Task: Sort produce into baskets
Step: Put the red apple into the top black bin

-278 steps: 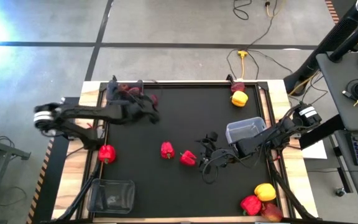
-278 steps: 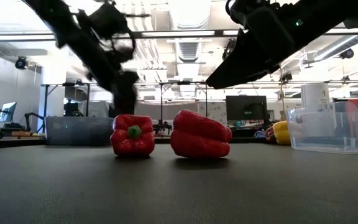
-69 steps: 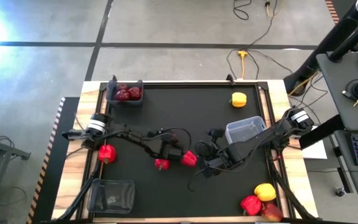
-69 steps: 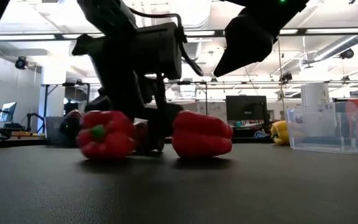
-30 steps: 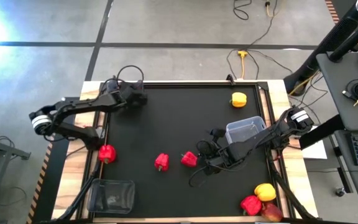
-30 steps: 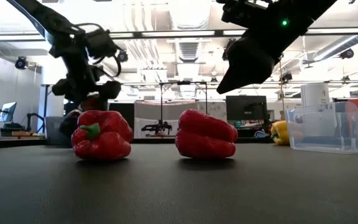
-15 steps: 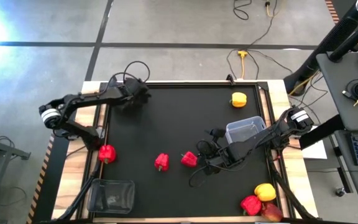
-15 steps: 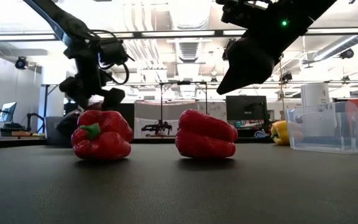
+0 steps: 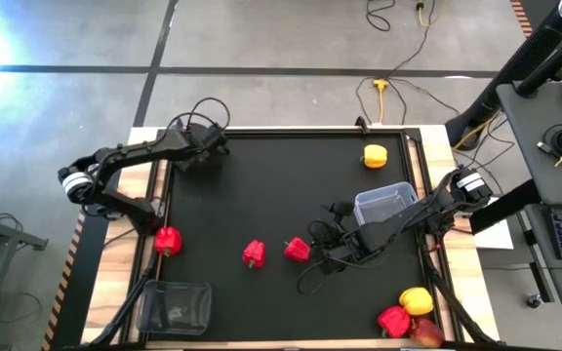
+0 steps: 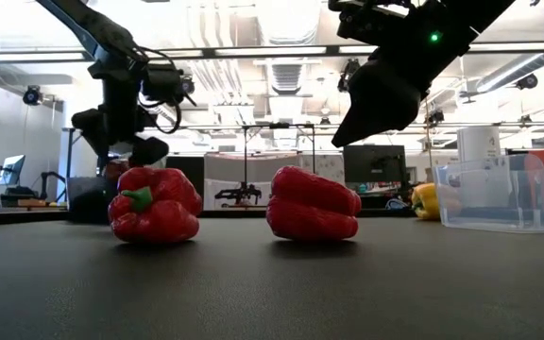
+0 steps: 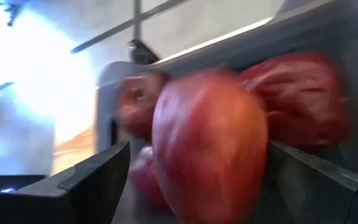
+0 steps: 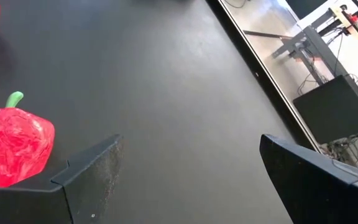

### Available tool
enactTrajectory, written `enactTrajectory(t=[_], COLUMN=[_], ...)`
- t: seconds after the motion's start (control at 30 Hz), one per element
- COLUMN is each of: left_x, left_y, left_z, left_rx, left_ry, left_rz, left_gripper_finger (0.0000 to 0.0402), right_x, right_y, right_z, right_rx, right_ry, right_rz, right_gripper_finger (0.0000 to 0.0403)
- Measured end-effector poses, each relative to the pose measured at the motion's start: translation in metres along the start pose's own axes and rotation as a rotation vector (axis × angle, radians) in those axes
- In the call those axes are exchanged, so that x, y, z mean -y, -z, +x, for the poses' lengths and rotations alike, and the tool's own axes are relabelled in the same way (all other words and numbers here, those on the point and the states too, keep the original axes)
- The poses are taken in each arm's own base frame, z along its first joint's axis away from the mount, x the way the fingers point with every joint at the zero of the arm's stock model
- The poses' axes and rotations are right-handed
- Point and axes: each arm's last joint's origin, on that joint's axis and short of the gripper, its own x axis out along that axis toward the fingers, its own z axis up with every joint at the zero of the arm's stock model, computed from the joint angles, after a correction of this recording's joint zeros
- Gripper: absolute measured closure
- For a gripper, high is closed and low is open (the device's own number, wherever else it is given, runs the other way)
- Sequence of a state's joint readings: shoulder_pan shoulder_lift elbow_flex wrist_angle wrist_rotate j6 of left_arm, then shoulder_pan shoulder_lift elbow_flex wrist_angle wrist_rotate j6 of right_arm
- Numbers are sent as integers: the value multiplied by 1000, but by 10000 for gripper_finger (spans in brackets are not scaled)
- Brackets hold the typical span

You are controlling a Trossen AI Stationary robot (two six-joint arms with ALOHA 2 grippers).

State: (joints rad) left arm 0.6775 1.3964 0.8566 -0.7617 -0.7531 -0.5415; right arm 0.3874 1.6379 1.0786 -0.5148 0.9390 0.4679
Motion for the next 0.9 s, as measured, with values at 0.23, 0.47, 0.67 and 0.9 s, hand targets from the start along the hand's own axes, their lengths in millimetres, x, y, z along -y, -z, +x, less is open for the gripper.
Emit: enactTrajectory(t=[0.23, 0.47, 0.67, 0.9], left_x=[-4, 0, 7, 10], left_y=[0, -3, -15, -23], left_z=[-8, -9, -11, -12], left_rx=[-11, 17, 110, 175], left_ry=[89, 117, 212, 249], left_rz=[-10, -9, -30, -78], left_gripper_finger=[48, 48, 48, 48], right_x=[0, 0, 0, 0], right_y=[0, 0, 0, 0], right_z=[0, 0, 0, 0], right_rx=[-1, 1, 1, 2], right_ry=[1, 4, 4, 3], right_rz=[-2, -2, -1, 1], right_gripper_finger=[35, 35, 35, 35])
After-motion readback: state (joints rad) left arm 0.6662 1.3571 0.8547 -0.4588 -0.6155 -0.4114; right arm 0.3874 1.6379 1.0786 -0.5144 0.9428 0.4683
